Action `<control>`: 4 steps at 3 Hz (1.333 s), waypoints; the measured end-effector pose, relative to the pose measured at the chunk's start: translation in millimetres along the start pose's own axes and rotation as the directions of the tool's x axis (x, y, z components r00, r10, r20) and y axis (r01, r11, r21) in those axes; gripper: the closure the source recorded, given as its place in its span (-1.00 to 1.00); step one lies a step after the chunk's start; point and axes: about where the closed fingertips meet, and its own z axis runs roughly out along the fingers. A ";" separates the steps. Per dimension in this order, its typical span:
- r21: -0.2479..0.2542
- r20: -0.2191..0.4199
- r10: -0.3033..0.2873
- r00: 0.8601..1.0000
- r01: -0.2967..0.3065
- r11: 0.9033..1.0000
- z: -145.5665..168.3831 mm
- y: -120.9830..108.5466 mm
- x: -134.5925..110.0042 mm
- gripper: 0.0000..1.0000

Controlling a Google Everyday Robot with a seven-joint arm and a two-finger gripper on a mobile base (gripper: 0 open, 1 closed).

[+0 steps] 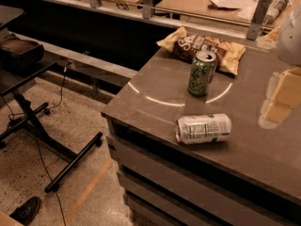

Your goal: Pick 7up can

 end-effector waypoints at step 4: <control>-0.126 -0.011 -0.267 0.964 0.263 0.957 76.1 70.2 -77.6 -1.00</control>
Offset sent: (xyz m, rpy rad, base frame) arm -0.0254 0.0690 -0.0426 -0.0290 0.0699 0.1750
